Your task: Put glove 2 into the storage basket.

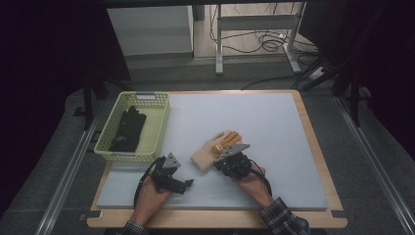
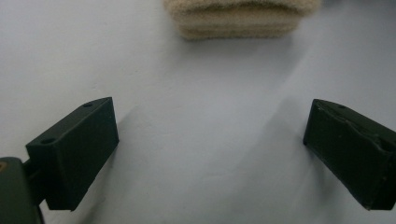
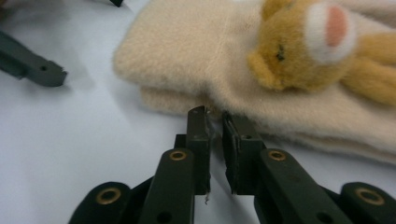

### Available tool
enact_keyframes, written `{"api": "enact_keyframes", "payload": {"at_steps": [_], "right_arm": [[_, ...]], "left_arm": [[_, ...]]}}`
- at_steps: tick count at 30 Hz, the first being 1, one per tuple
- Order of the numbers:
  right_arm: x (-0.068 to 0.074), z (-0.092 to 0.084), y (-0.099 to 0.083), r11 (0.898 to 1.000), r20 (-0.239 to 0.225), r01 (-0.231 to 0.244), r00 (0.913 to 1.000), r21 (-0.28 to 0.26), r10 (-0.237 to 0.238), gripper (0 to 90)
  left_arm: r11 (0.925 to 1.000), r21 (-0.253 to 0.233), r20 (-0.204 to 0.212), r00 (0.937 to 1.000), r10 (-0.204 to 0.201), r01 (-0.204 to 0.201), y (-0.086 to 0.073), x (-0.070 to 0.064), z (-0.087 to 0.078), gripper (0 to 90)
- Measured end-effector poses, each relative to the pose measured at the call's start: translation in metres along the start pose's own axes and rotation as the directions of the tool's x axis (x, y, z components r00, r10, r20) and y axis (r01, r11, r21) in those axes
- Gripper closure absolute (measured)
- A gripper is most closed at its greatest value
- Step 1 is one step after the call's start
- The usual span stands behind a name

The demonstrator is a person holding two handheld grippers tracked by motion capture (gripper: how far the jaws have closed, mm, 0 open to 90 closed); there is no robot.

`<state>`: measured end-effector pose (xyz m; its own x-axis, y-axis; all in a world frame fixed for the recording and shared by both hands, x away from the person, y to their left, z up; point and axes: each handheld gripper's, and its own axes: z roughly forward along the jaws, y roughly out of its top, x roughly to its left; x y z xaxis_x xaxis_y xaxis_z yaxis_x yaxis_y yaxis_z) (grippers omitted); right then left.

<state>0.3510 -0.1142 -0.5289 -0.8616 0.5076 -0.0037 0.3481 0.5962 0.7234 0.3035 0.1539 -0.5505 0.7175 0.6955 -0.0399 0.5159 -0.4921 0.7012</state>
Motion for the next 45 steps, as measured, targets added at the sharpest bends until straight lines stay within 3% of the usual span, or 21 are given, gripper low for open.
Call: {"api": "enact_keyframes", "payload": {"at_steps": [4,13,19,31,36,40,45], "right_arm": [[-0.004,-0.016,-0.002,1.000,0.017,0.000,0.9999,-0.020,0.001,70.9],[-0.021,-0.048,-0.016,1.000,0.105,-0.016,0.9943,-0.024,0.019,41.0],[-0.031,-0.064,-0.029,0.999,0.141,-0.041,0.9890,-0.024,0.044,27.9],[-0.051,-0.084,-0.063,0.993,0.231,-0.115,0.9658,-0.029,0.118,14.3],[-0.056,-0.082,-0.076,0.991,0.262,-0.135,0.9566,0.007,0.128,9.5],[-0.060,-0.081,-0.081,0.984,0.241,-0.181,0.9549,0.007,0.174,7.9],[-0.060,-0.080,-0.082,0.984,0.244,-0.176,0.9549,0.005,0.169,7.9]], "left_arm": [[1.0000,0.000,0.000,1.0000,0.000,0.000,0.000,0.000,0.000,3.2],[1.0000,0.000,0.000,1.0000,0.000,0.000,0.000,0.000,0.000,3.2],[1.0000,0.000,0.000,1.0000,0.000,0.000,0.000,0.000,0.000,3.2],[1.0000,0.002,-0.001,1.0000,0.002,-0.002,0.000,0.000,0.000,3.1],[1.0000,0.005,0.000,1.0000,-0.001,0.001,0.000,0.000,0.000,3.2],[1.0000,0.005,0.001,1.0000,-0.001,0.001,0.001,0.000,0.000,3.1],[1.0000,0.006,0.002,1.0000,-0.001,0.001,0.001,0.000,0.000,3.1]]}}
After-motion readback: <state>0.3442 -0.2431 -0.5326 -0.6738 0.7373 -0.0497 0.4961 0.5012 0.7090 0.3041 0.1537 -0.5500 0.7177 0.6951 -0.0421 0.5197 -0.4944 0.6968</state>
